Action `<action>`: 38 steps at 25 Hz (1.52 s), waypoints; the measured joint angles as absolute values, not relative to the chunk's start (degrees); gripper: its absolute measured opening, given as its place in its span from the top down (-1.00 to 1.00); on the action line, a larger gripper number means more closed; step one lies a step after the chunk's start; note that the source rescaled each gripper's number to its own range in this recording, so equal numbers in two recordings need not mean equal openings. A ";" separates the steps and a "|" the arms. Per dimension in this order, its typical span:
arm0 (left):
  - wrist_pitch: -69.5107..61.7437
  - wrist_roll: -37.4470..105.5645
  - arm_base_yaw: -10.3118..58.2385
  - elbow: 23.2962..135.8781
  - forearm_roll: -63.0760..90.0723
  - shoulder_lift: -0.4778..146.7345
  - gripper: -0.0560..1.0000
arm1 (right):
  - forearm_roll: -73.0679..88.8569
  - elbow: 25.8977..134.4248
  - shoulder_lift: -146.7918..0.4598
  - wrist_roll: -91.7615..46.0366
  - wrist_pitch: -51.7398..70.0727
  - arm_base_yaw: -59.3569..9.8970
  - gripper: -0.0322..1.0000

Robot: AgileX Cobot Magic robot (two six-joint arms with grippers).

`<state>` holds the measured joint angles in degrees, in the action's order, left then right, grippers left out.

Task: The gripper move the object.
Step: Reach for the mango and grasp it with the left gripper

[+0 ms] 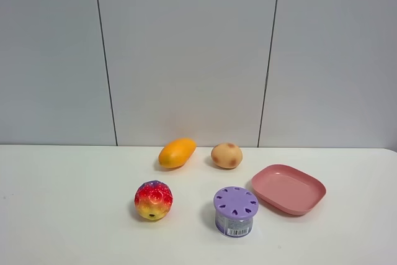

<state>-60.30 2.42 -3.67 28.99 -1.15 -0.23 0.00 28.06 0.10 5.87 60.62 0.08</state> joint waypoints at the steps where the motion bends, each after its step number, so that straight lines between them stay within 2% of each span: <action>1: -60.30 2.42 -3.67 28.99 -1.15 -0.23 -0.07 | 0.00 28.06 0.10 5.87 60.62 0.08 -1.00; 34: -60.25 2.42 -3.67 28.99 -0.49 -0.23 -0.07 | 0.00 28.06 0.10 5.87 60.62 0.08 -1.00; 38: -57.80 2.49 -3.67 33.46 3.21 1.24 -0.07 | 0.00 28.06 0.10 5.87 60.62 0.08 -1.00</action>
